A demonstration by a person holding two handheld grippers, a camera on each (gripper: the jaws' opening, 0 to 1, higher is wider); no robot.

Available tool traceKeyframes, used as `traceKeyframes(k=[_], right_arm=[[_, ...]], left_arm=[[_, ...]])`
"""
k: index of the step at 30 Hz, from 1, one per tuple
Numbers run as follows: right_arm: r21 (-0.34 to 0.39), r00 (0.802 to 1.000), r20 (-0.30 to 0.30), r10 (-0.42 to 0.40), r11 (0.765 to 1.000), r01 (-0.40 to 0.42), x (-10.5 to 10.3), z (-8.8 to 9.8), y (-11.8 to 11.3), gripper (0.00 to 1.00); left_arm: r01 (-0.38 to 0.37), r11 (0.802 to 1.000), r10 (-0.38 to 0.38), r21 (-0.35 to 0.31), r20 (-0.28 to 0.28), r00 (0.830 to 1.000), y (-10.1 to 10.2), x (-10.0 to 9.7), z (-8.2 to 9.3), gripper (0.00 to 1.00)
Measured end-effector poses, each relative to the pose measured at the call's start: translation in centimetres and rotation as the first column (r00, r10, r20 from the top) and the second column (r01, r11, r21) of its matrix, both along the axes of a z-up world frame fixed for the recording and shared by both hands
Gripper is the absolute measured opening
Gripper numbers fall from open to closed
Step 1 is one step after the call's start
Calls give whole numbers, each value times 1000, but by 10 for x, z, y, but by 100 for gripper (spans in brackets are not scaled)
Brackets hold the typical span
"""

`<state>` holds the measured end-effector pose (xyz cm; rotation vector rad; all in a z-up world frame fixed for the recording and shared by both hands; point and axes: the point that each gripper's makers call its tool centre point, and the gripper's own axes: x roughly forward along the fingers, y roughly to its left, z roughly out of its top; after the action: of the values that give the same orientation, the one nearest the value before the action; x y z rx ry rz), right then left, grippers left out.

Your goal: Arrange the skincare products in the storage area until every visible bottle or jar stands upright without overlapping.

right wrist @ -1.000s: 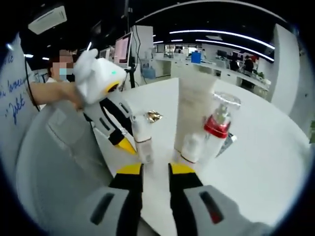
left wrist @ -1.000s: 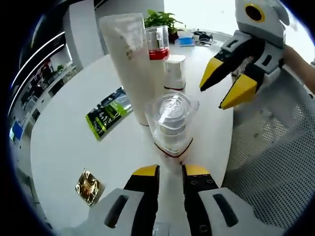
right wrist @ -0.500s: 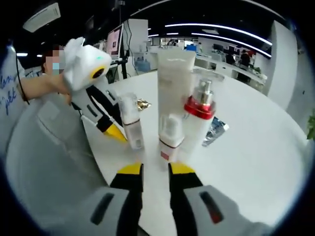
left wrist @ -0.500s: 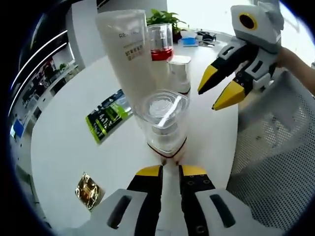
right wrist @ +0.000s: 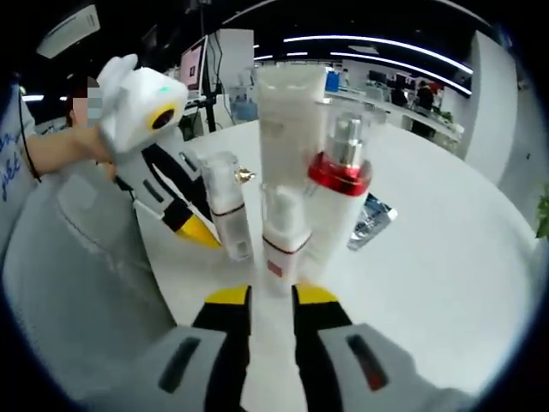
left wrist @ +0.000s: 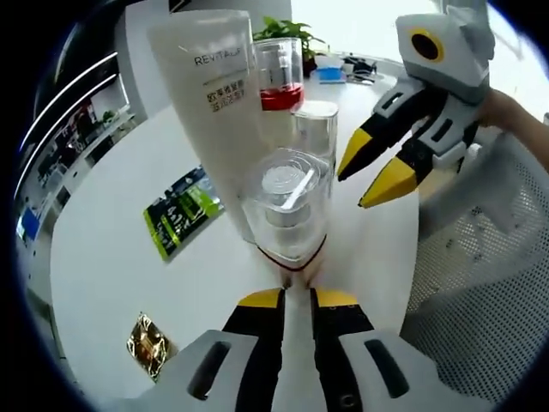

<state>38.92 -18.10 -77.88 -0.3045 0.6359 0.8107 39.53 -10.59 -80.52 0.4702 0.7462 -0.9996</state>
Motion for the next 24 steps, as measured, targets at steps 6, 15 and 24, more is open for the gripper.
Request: traceKeyframes(k=[6,15,24], right_arm=[[4,1000,2,-5,1000,5,5,0,1,17],[1,1000,-3,-2,1000,2,7,-2,3,16],[6,1000,-11,-4,1000,4,10,-2,4,15]], left_arm=[[6,1000,-6,-7,0,1000,-7,2,0,8],[7,1000,-7,-21,-1,1000,-14,5,2,6],[0,1000,0,-28,-3,1000,-19,7,2,5]])
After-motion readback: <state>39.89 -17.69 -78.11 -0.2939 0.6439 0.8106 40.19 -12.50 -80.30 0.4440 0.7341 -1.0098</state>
